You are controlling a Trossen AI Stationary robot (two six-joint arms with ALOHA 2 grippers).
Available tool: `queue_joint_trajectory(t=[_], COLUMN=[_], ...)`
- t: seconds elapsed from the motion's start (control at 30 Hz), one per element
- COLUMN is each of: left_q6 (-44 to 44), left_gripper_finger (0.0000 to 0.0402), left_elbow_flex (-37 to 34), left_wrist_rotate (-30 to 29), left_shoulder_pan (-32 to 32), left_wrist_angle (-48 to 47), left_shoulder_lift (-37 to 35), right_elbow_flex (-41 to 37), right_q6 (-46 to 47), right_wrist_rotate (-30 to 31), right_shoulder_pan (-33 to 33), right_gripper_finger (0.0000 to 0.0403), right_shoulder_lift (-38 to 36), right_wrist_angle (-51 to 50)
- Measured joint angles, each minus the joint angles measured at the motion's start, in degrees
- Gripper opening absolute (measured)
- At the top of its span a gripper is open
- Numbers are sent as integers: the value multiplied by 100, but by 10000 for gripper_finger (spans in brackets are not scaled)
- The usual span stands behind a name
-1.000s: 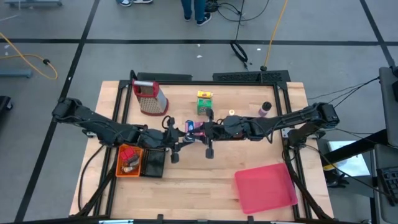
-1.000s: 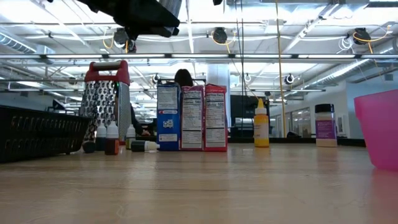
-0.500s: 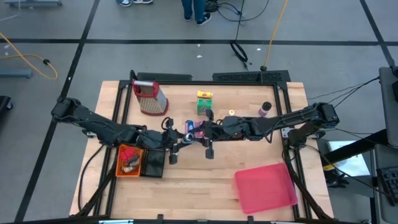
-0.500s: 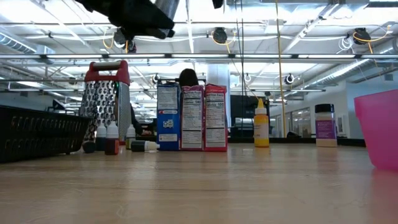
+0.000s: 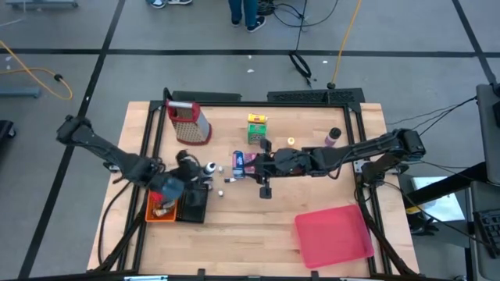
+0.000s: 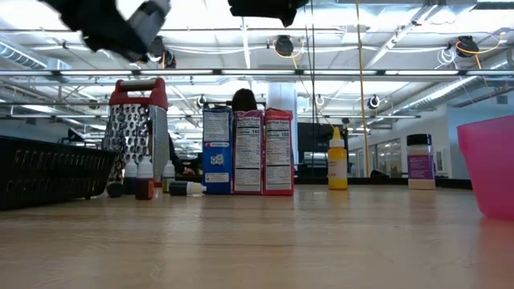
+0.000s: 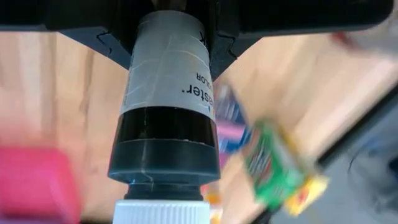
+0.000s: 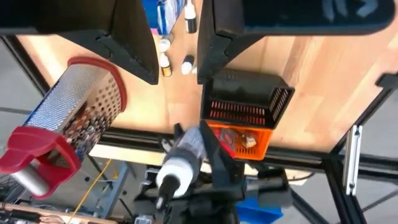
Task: Pick & Place Kitchen Items
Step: Put the black food coloring bottle into the black bin
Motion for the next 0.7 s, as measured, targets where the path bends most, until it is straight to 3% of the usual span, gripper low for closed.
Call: queue_joint_trajectory(t=[0.13, 0.33, 0.7], left_q6=[-1407, -2657, -5014], left_gripper_finger=[104, 106, 102], left_elbow_flex=[-7, -9, -421], left_wrist_rotate=[-470, -1247, -1675], left_shoulder_pan=[-673, -1520, -1996], left_wrist_angle=[-858, -991, -1002], left_shoulder_lift=[71, 505, 1740], right_elbow_flex=[0, 0, 2], right_q6=[-19, -46, -46], right_wrist_rotate=[-1, -7, -8], right_shoulder_pan=[0, 2, 2], right_gripper_finger=[96, 95, 94], right_shoulder_lift=[-12, -12, -12], right_wrist_angle=[30, 45, 52])
